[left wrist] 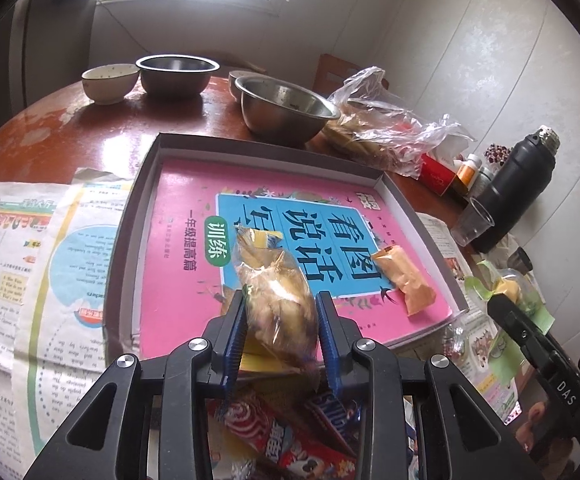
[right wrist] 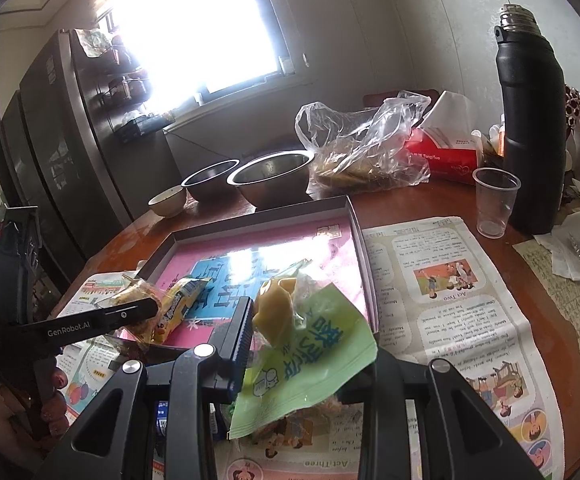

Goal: Organize snacks
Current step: 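Carry the pastry bag into the tray with the left gripper while the right carries the green packet there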

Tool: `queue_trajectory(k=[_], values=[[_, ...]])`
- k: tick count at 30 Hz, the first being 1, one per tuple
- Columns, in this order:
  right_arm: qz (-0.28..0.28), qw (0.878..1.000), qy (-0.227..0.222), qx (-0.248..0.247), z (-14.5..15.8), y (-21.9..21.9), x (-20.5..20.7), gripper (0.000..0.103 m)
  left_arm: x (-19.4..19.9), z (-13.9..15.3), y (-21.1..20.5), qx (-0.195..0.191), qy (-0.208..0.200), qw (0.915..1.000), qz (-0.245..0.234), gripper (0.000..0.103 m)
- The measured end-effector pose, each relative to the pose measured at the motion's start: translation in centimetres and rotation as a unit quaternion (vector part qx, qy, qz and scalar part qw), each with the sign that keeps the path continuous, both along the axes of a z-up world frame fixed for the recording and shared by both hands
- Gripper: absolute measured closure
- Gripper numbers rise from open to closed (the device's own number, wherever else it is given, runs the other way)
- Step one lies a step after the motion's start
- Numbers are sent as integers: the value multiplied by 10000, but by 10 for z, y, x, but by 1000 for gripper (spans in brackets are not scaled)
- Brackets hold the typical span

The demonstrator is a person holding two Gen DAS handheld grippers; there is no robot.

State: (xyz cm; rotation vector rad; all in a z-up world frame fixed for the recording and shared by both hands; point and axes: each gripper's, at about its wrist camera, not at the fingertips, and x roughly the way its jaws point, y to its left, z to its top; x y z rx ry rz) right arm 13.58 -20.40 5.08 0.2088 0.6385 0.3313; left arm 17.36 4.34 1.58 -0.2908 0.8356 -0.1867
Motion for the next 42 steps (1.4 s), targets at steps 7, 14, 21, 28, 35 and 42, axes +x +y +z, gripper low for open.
queue_trajectory(k=[7, 14, 21, 28, 35, 42], values=[[-36, 10000, 57, -4, -2, 3, 18, 70, 9, -7, 5, -23, 56, 10000, 36, 70], [-128, 9998, 130, -1, -6, 3, 34, 70, 16, -19, 13, -51, 204, 9997, 81, 70], [-239, 9995, 215, -29, -10, 2, 47, 70, 17, -19, 17, -54, 168, 9998, 38, 70], [-289, 9992, 253, -88, -11, 4, 61, 70, 16, -19, 16, 10, 147, 9999, -54, 70], [-333, 9988, 332, -103, -17, 6, 69, 70, 17, -19, 15, 47, 141, 9998, -100, 70], [-321, 9980, 520, -181, -31, 8, 73, 70, 16, -19, 14, 56, 131, 9998, -102, 70]])
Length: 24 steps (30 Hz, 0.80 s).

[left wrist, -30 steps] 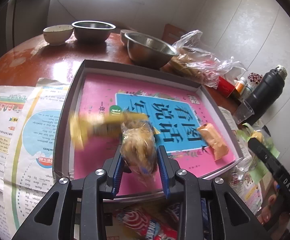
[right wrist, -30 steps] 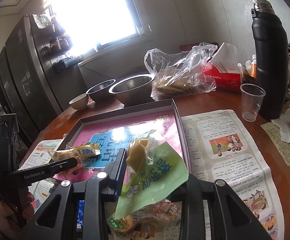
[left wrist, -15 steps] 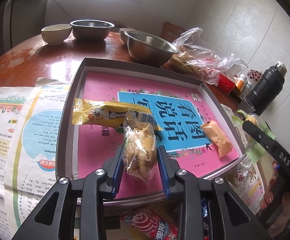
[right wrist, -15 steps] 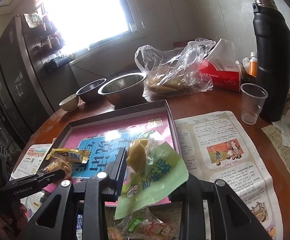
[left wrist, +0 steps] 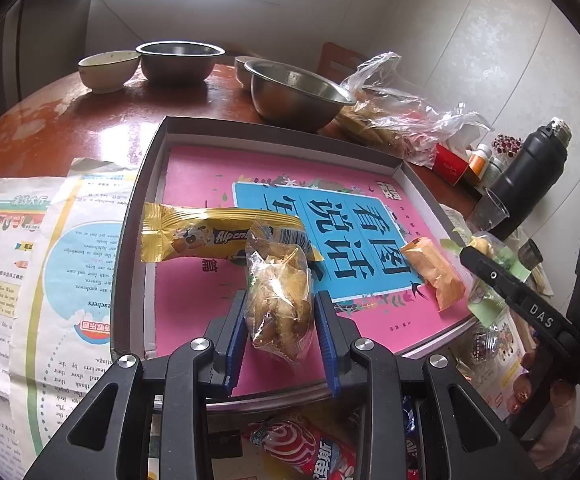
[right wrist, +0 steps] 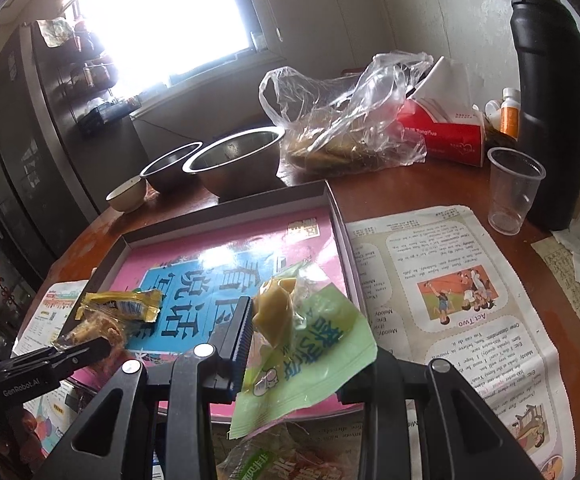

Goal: Organize snacks
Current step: 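Carry the pastry bag into the tray with the left gripper while the right carries the green packet there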

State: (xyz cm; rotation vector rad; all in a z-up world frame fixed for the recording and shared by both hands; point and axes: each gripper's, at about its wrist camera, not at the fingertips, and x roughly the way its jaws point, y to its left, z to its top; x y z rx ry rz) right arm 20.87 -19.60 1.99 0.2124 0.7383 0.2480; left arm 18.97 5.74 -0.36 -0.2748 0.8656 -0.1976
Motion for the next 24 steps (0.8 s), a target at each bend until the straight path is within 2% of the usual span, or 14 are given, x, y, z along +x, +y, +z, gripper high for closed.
queue_trajectory(k=[16, 24], values=[[-60, 9992, 98, -389, -12, 6, 2, 69, 0, 0, 0, 23, 1, 10000, -40, 70], [-109, 9994, 18, -335, -6, 2, -3, 68, 0, 1, 0, 23, 3, 10000, -37, 69]])
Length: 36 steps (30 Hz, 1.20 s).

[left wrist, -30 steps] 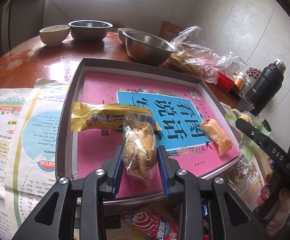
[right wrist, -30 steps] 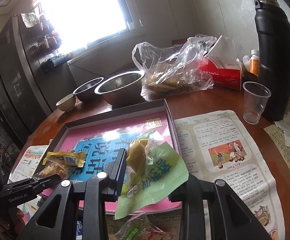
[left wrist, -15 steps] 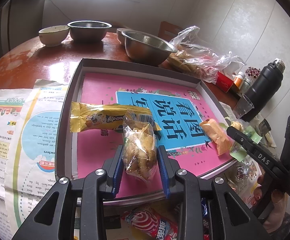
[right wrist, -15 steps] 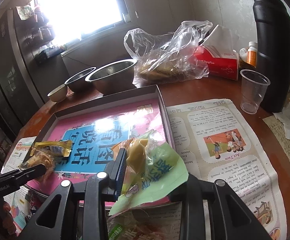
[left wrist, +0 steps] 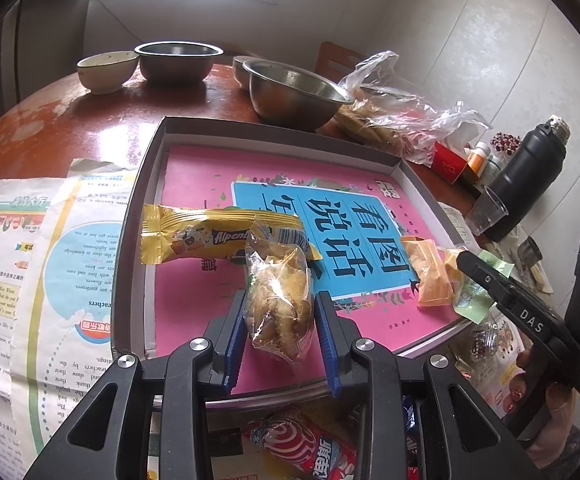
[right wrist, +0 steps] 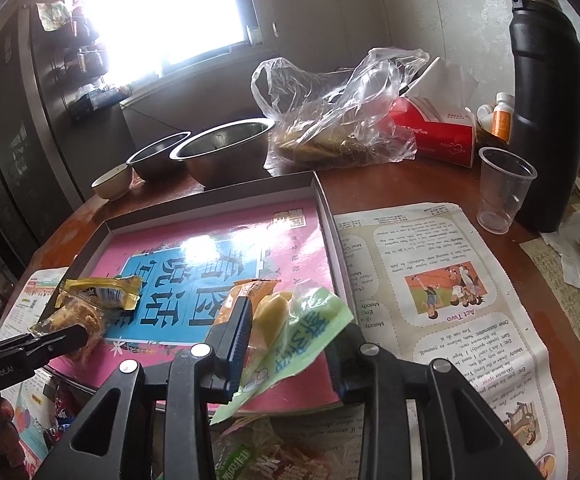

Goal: Organize snacks
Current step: 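Carry the pastry bag into the tray with the left gripper while the right carries the green packet there, then open both grippers to release the pastry bag and green packet in the tray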

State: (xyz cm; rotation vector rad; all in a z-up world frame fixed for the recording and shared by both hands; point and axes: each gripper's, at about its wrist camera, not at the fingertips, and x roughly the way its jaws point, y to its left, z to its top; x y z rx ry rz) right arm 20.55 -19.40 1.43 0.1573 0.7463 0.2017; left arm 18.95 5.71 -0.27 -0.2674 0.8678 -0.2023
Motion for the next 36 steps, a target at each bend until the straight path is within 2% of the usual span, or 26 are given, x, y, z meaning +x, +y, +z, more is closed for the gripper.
queue_trajectory(k=[8, 9, 10, 12, 36], values=[[-36, 10000, -23, 59, 3, -4, -5, 61, -2, 4, 3, -8, -60, 10000, 56, 65], [-43, 10000, -32, 57, 4, -5, -6, 60, -2, 5, 4, 40, -80, 9999, 84, 62], [-47, 10000, -41, 59, 4, -5, -7, 60, -3, 6, 4, 105, -97, 9998, 137, 51], [-54, 10000, -50, 67, 5, -6, -8, 60, -3, 6, 8, 95, -102, 9997, 190, 46], [-17, 9999, -153, 10, 13, -5, -24, 56, -21, 31, 12, 56, -338, 9993, 152, 40]])
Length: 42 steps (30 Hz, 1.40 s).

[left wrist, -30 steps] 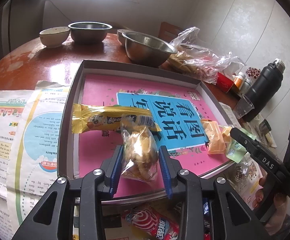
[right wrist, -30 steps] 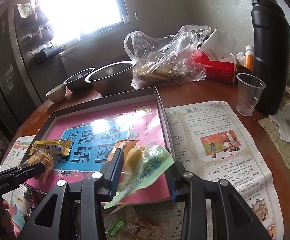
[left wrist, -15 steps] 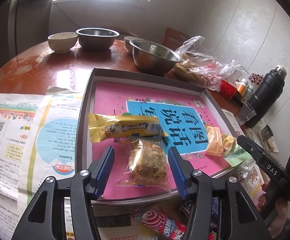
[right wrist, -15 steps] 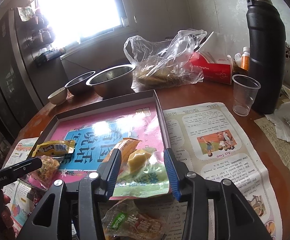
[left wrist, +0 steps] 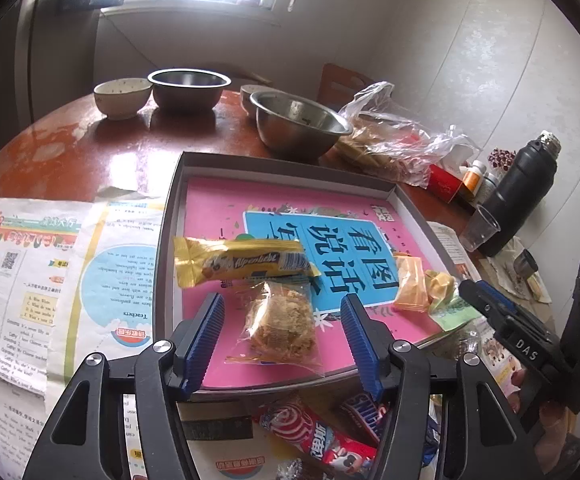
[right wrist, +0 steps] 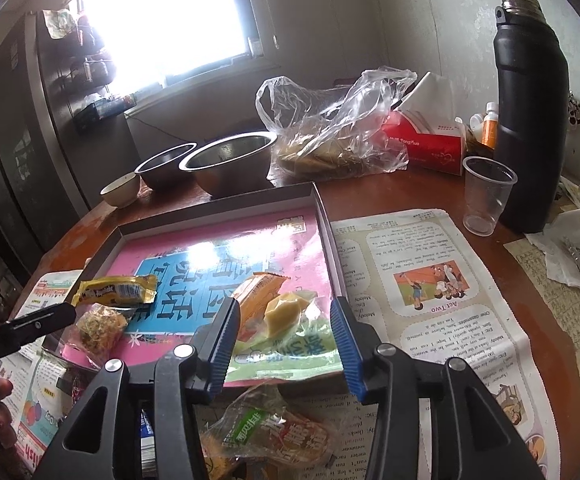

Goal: Organize snacks
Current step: 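Open both grippers to release the pastry bag and green packet in the tray, then withdraw both grippers from the tray toward the remaining snack pile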

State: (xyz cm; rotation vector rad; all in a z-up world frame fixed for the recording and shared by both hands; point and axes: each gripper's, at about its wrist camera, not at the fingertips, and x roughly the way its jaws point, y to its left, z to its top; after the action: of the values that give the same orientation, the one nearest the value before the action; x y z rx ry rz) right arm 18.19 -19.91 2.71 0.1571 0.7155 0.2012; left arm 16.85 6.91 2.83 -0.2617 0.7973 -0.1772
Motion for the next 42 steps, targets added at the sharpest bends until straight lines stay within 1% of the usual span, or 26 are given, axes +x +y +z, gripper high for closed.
queue_trajectory(k=[3, 7, 11, 15, 22, 29, 42], values=[[3, 10000, 19, -23, -1, 0, -1, 56, -4, 5, -2, 20, -49, 10000, -33, 35], [6, 10000, -10, 20, 1, -1, -5, 56, -9, 10, -5, 47, -107, 9999, -67, 35], [35, 9999, -78, 91, 7, -2, -9, 48, -12, 12, -6, 89, -131, 9998, -73, 33], [73, 9998, -146, 121, 12, -2, -13, 47, -15, 15, -8, 170, -184, 9996, -90, 31], [112, 9994, -277, 155, 21, -1, -20, 41, -21, 22, -11, 229, -261, 9993, -143, 29], [123, 9992, -344, 166, 26, -2, -24, 39, -27, 23, -11, 277, -261, 9992, -155, 29], [195, 9988, -428, 164, 33, 0, -36, 38, -37, 28, -16, 384, -288, 9986, -228, 29]])
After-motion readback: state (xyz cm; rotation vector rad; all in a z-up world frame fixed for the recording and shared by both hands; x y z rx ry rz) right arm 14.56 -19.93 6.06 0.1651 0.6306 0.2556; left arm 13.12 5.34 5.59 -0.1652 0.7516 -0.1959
